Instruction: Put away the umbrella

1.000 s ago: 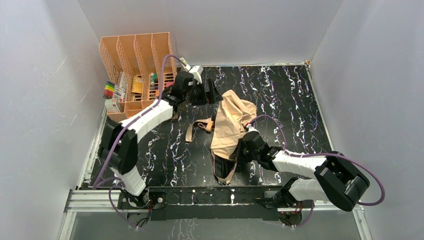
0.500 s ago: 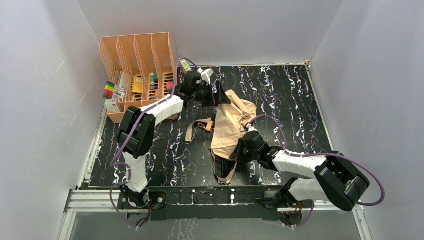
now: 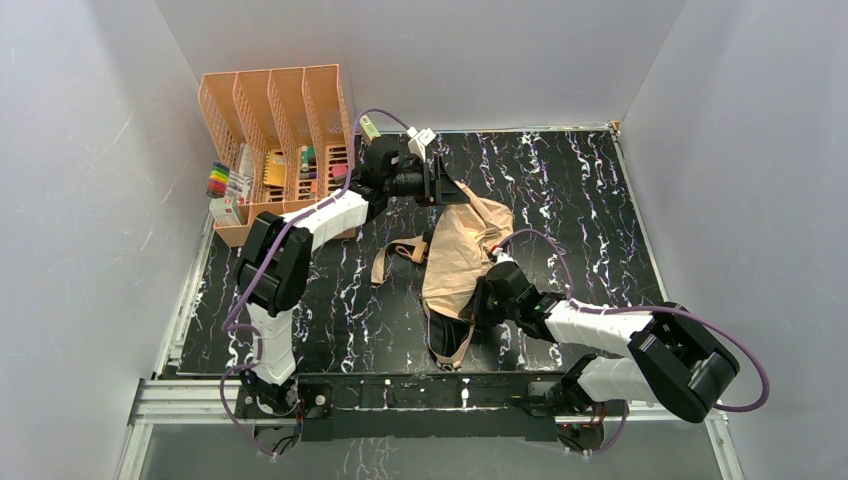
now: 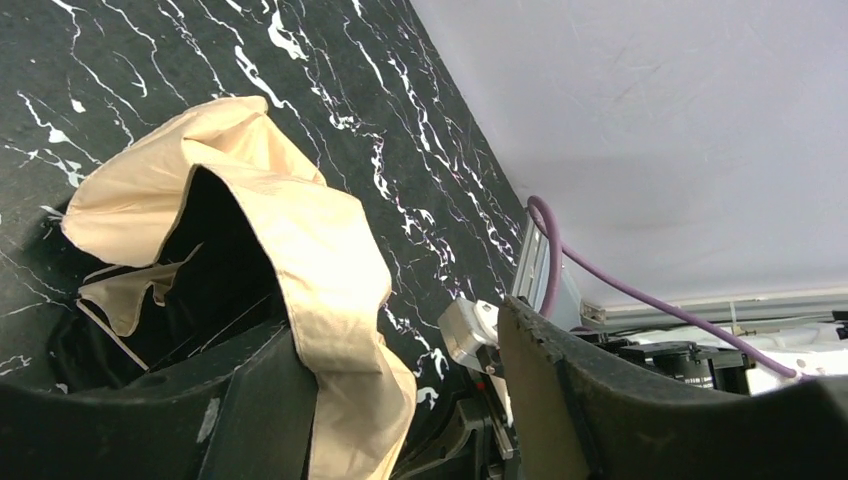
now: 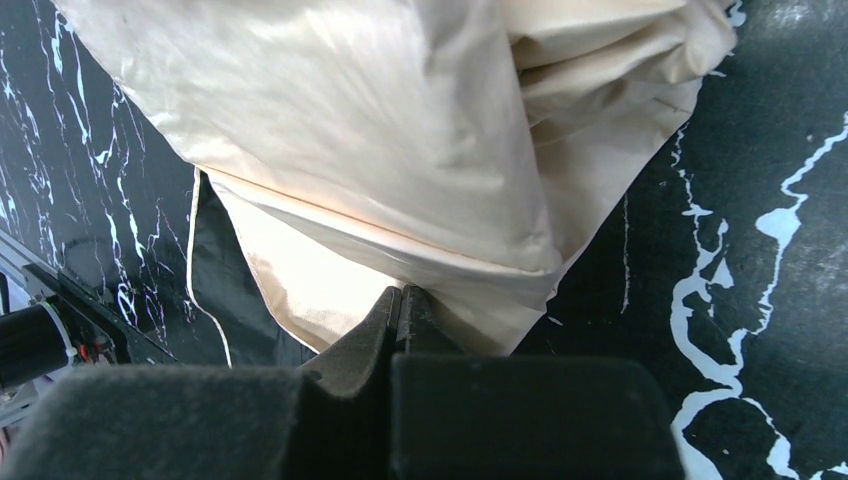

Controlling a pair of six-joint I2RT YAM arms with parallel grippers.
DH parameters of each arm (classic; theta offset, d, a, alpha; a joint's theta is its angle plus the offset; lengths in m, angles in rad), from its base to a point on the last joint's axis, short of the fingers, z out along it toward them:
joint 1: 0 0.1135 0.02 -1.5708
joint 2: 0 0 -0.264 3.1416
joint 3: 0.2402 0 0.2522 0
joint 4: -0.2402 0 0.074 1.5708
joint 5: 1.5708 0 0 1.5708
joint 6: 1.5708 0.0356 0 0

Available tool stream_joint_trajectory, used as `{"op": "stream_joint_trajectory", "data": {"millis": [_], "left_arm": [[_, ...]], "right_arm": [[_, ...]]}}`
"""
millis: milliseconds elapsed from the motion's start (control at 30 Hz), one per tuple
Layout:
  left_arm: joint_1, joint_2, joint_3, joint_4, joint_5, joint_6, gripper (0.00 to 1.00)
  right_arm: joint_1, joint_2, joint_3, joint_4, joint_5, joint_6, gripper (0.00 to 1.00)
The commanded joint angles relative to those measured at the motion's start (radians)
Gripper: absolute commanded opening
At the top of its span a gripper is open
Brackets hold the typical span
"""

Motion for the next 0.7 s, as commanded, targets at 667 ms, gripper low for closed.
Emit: {"op": "stream_joint_trajectory", "data": {"millis": [667], "left_arm": [[0.002, -0.025, 0.153, -0.146, 0.060, 0.060, 0.31]], "right_arm": [[-0.009, 0.012, -0.027, -0.163, 0.054, -0.046, 0.04]]}}
